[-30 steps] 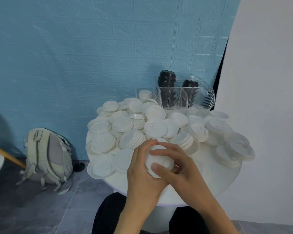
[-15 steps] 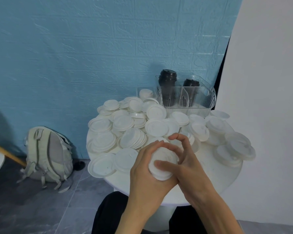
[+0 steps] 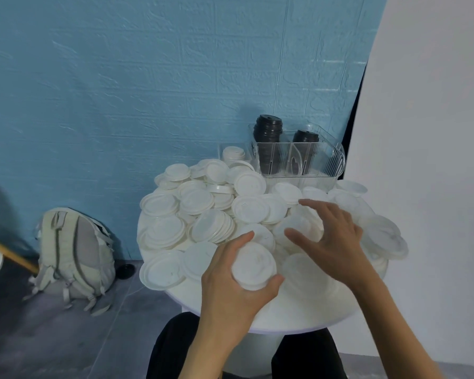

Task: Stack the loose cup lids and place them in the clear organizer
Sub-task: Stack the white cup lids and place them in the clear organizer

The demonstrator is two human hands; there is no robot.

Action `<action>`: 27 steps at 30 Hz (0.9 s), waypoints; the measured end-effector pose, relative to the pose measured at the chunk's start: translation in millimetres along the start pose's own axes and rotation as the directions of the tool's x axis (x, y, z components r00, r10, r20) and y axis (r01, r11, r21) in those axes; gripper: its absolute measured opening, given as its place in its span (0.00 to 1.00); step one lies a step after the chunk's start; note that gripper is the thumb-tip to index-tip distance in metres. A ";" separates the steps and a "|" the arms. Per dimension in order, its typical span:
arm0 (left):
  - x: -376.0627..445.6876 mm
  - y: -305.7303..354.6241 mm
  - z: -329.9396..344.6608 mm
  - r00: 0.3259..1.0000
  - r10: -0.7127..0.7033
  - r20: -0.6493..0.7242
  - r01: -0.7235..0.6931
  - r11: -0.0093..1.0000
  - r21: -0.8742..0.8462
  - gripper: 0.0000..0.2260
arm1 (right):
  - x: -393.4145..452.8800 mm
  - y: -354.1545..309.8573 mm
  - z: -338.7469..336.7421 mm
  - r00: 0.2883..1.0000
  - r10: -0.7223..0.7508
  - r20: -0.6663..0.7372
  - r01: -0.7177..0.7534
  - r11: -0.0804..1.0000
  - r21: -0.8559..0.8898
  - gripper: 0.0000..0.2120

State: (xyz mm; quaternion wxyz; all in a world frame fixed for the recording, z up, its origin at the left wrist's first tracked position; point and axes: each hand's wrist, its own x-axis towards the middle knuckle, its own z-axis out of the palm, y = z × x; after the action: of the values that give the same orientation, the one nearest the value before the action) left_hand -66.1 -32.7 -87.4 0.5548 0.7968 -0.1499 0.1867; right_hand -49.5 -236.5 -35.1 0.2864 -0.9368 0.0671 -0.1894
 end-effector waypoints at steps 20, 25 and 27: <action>-2.9 -2.8 8.6 0.998 -0.052 0.024 0.053 0.999 -0.010 0.38 | 16.3 5.8 -4.9 0.996 0.052 0.078 -0.046 0.997 -0.068 0.36; -0.1 -0.3 9.2 0.997 -0.080 0.023 0.081 0.996 -0.048 0.39 | -4.8 -9.8 -18.2 0.999 0.030 -0.023 -0.021 0.945 0.325 0.35; 1.2 2.2 9.1 0.996 -0.088 0.026 0.090 0.994 -0.064 0.39 | -18.5 -20.0 -17.1 1.000 -0.003 0.025 -0.009 0.893 0.449 0.33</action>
State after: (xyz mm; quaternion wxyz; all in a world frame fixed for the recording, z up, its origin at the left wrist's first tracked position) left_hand -64.8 -42.0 -87.9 0.5865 0.7863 -0.1267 0.1476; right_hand -72.9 -224.5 -16.6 0.4959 -0.8476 0.0193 -0.1875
